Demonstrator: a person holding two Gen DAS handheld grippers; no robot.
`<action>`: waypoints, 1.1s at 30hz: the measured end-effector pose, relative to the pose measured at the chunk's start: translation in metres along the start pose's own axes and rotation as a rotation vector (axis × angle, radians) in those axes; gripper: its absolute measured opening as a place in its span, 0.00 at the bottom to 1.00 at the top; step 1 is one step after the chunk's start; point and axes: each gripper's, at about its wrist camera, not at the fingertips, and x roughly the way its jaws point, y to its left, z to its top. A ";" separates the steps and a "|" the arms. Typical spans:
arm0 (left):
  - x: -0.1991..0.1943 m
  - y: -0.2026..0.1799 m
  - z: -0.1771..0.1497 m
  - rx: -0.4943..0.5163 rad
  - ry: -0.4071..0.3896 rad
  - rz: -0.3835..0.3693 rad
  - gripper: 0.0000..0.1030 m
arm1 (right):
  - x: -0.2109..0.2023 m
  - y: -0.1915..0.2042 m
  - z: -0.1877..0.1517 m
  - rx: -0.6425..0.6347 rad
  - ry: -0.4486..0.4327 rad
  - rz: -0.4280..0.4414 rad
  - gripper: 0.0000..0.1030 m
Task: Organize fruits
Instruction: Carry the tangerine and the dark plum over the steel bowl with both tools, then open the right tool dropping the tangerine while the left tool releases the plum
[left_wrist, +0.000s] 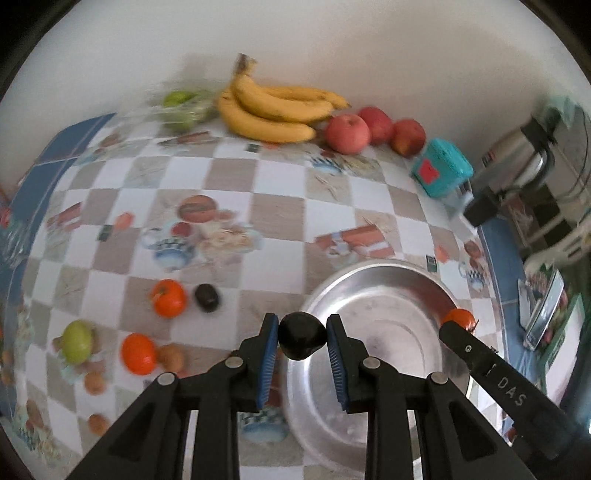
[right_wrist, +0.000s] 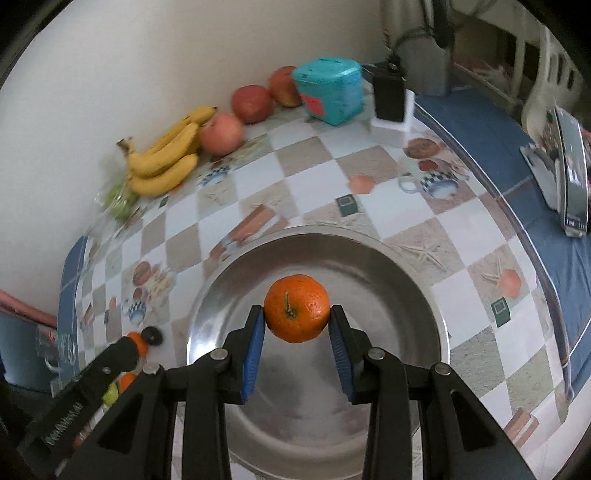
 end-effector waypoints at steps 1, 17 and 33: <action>0.007 -0.005 0.000 0.014 0.009 -0.008 0.28 | 0.003 -0.003 0.001 0.009 0.006 0.000 0.36; 0.065 -0.036 -0.031 0.157 0.125 -0.001 0.29 | 0.039 -0.019 0.000 0.046 0.112 -0.090 0.36; 0.053 -0.037 -0.024 0.161 0.094 -0.023 0.61 | 0.034 -0.018 0.004 0.044 0.097 -0.116 0.54</action>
